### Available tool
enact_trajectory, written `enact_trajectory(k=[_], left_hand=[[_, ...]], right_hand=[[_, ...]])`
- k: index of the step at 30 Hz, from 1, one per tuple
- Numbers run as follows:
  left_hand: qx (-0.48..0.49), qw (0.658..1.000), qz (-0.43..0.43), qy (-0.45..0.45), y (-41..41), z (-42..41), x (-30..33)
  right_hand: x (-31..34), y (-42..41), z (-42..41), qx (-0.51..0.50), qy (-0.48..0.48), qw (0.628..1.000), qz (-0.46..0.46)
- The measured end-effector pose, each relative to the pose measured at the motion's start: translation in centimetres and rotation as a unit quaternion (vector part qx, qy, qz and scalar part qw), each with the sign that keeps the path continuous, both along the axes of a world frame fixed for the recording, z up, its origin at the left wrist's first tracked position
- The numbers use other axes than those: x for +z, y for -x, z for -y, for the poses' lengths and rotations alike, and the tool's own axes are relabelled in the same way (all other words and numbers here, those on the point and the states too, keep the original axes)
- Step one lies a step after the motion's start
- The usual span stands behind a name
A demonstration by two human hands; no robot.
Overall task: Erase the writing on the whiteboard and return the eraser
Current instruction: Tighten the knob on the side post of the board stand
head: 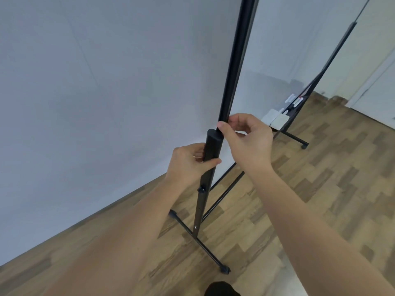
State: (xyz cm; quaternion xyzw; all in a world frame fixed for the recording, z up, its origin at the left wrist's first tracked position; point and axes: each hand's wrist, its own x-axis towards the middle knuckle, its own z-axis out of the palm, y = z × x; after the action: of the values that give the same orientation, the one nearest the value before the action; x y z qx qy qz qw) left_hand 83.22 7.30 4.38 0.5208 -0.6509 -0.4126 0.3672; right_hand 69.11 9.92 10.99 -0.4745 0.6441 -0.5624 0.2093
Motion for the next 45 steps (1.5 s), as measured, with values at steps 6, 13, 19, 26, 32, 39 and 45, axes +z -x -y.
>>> enact_trajectory(k=[6, 13, 19, 26, 32, 39, 45], left_hand=[[0.013, 1.0, -0.003, 0.007, -4.3, 3.2, -0.2], [0.029, 1.0, 0.0, -0.001, -9.4, 8.4, 0.0], [0.047, 0.999, -0.004, -0.019, -13.1, 12.9, 0.4], [0.049, 0.999, -0.008, -0.018, -16.5, 17.4, 0.4], [0.026, 1.0, -0.013, -0.009, -19.3, 20.9, 0.4], [0.004, 1.0, -0.02, -0.007, -22.3, 24.5, 0.6], [-0.01, 1.0, -0.019, -0.003, -24.1, 26.9, 0.5]], right_hand=[[0.0, -4.1, 3.3, 0.012, 0.002, 1.0, -0.006], [-0.2, -8.8, 8.9, 0.034, 0.003, 0.999, -0.005], [0.0, -12.5, 13.6, 0.05, -0.002, 0.999, -0.007], [-0.1, -16.1, 17.9, 0.037, 0.002, 0.999, -0.024], [0.1, -19.1, 21.0, 0.017, -0.005, 1.0, -0.018], [0.2, -22.6, 24.0, -0.017, -0.013, 1.0, -0.008], [0.5, -24.7, 26.0, -0.045, -0.02, 0.999, -0.014]])
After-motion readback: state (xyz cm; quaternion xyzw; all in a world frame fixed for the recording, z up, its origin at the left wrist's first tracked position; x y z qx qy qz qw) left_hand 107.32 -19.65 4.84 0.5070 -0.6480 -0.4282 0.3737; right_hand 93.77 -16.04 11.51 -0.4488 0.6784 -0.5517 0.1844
